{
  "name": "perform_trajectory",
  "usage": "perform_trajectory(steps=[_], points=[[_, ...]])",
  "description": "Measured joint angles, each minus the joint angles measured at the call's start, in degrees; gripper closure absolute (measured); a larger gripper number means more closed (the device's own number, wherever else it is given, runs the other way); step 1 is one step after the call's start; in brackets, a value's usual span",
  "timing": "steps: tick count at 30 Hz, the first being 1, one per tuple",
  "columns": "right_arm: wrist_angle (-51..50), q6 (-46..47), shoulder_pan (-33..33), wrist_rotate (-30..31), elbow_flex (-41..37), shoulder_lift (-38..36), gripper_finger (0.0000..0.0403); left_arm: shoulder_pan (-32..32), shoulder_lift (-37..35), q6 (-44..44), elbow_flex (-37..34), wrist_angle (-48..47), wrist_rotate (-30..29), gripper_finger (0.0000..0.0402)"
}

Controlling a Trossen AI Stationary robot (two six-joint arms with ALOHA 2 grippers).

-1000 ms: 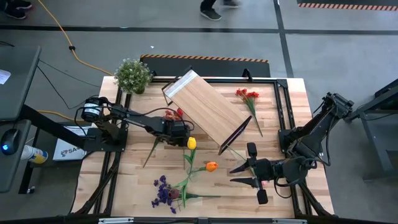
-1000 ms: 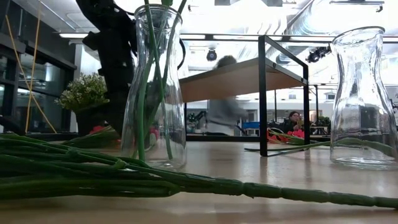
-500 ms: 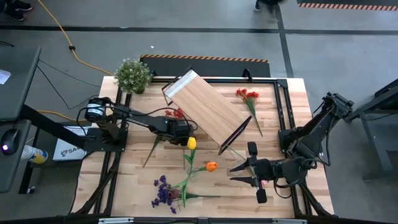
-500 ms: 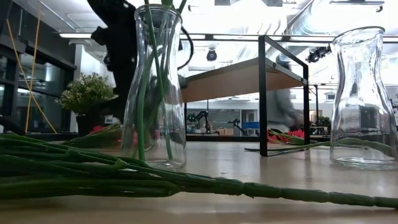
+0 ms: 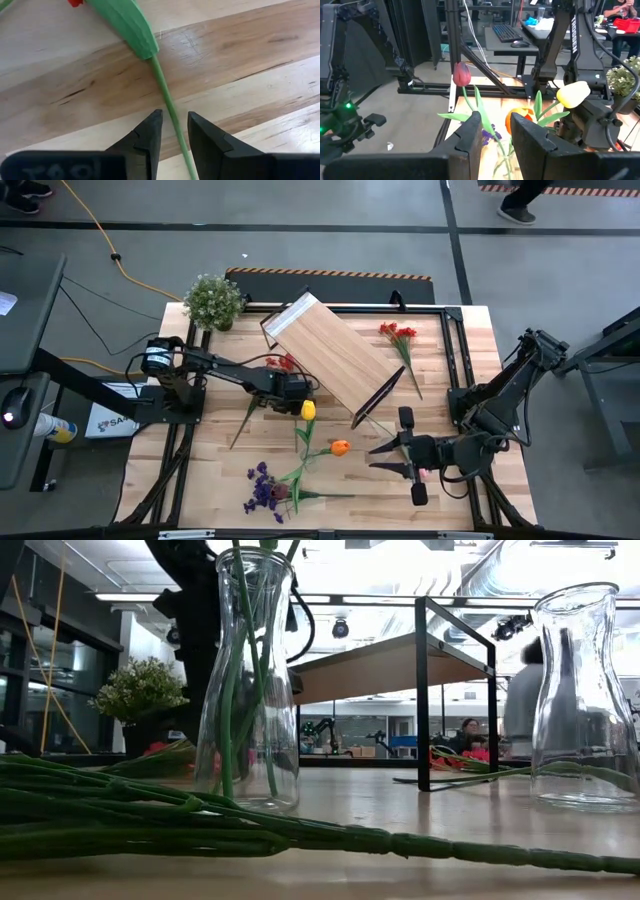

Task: Pick and place flowers into a vace then onto a shelf
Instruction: Put the red tulip into the left transparent vase

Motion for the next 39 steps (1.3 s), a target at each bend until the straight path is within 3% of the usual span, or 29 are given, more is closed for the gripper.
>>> perform_trajectory(steps=[8,39], points=[[0.00,0.00,0.00,-0.01,0.00,0.00,0.0308,0.02,0.00,4.42,-0.36,1.72,0.91,0.0268],[0.50,0.44,-0.02,0.44,0.00,0.00,0.0309,0.24,0.00,4.02,-0.23,1.04,-1.34,0.0268]])
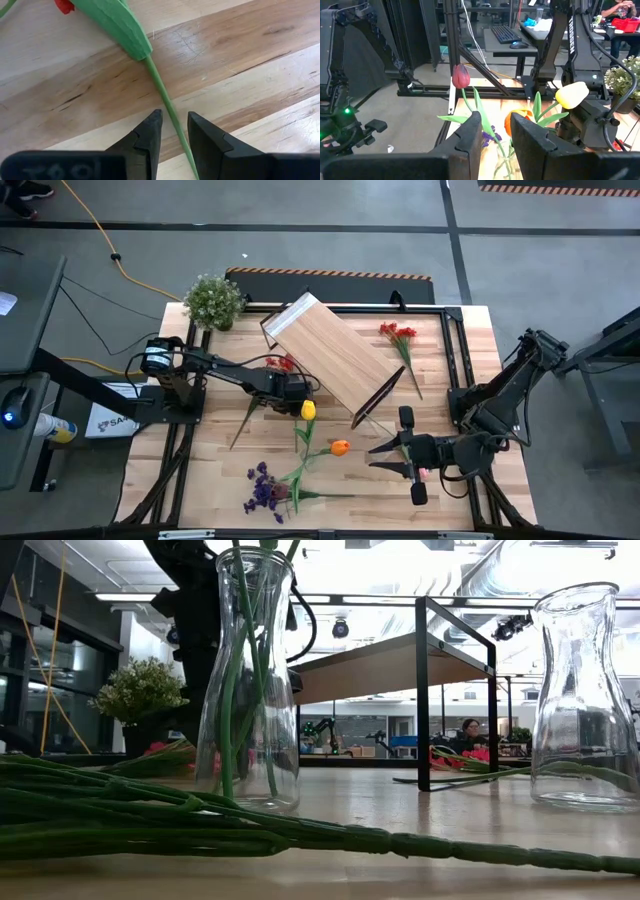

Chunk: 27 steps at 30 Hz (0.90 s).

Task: Pick and place flowers into a vace then onto a shelf
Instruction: Put the red tulip into the left transparent vase

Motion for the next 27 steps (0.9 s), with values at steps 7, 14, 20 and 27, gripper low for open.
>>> perform_trajectory(steps=[7,14,20,27], points=[[0.45,0.00,0.00,-0.01,0.00,0.00,0.0308,0.02,0.00,-2.67,0.25,-1.53,-0.15,0.0274],[0.84,0.00,0.00,-0.01,0.00,0.00,0.0309,0.04,0.00,-2.72,0.25,-2.59,-0.37,0.0338],[0.83,0.00,0.00,-0.03,0.00,0.00,0.0308,0.04,0.00,-2.75,0.25,-2.61,-0.35,0.0381],[0.83,0.02,0.00,-0.03,0.00,0.00,0.0309,0.04,0.00,-4.46,0.25,-2.66,-1.03,0.0376]])
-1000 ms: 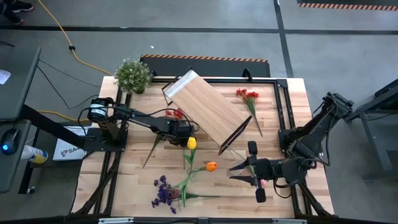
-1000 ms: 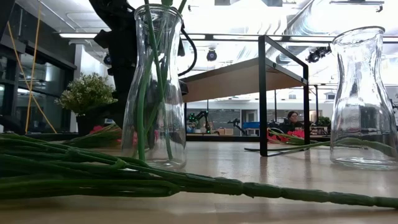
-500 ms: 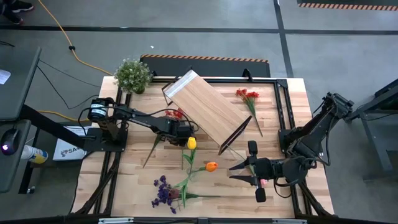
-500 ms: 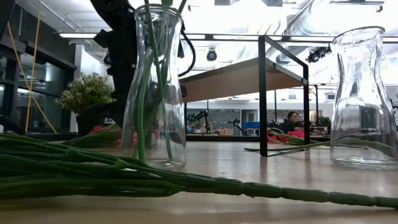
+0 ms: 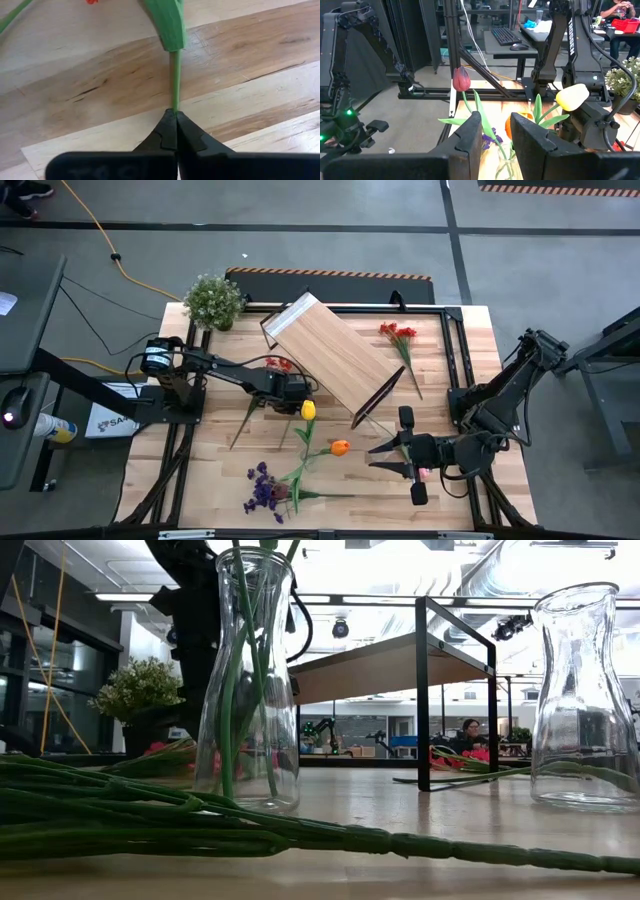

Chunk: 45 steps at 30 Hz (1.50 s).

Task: Pick and place flowers into a vace then onto a shelf
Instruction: Put the red tulip into the left transparent vase

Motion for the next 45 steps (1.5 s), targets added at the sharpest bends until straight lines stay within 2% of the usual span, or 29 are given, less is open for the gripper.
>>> perform_trajectory(steps=[14,23,34,45], points=[[0.00,0.00,0.00,-0.02,0.00,0.00,0.0308,-0.04,-1.79,1.95,-0.02,-1.19,-1.03,0.0380],[0.00,0.00,0.00,-0.33,0.00,0.00,0.0308,0.00,-3.75,2.54,-0.39,-11.60,-3.17,0.0380],[0.00,-0.02,0.00,-0.24,0.00,0.00,0.0309,0.00,-6.74,4.96,-0.74,-11.36,-2.16,0.0380],[-0.02,-0.44,0.00,0.63,0.00,0.00,0.0308,0.00,-12.69,6.96,-0.50,-10.21,-0.24,0.0380]])
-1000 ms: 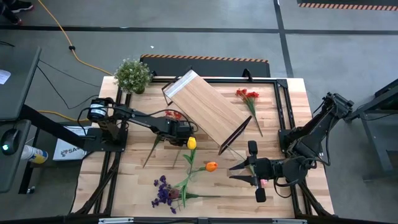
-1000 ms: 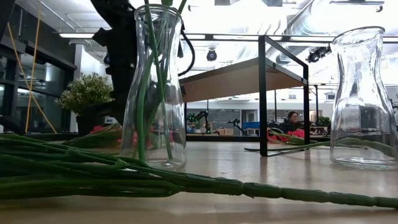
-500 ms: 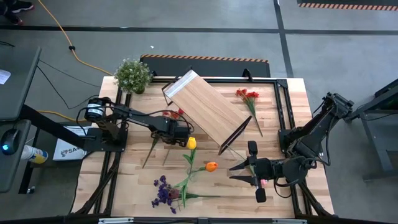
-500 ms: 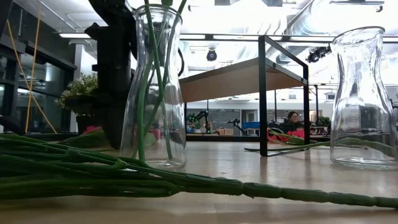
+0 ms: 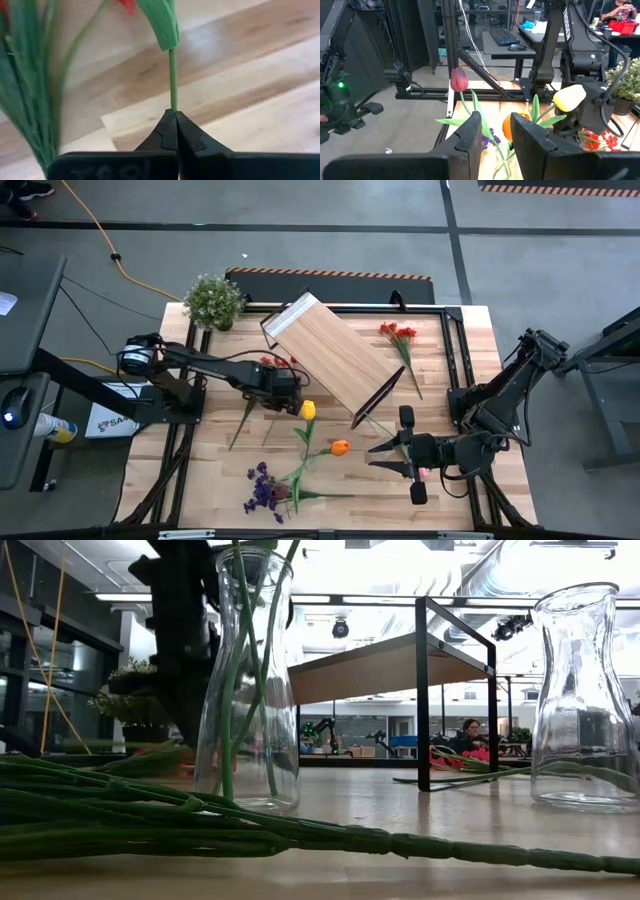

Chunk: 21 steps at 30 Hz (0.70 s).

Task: Pick and place flowers into a vace then onto a shelf
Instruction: Put the red tulip into the left transparent vase

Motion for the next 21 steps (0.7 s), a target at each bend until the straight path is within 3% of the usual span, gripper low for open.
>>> perform_trajectory(steps=[8,21], points=[[0.00,-0.02,0.00,0.04,0.00,0.00,0.0309,-0.55,-1.69,2.49,0.11,0.99,6.67,0.0380],[0.00,-0.02,-0.11,1.02,0.00,0.00,0.0309,-9.04,-3.27,-1.09,0.13,-7.66,9.40,0.0380]])
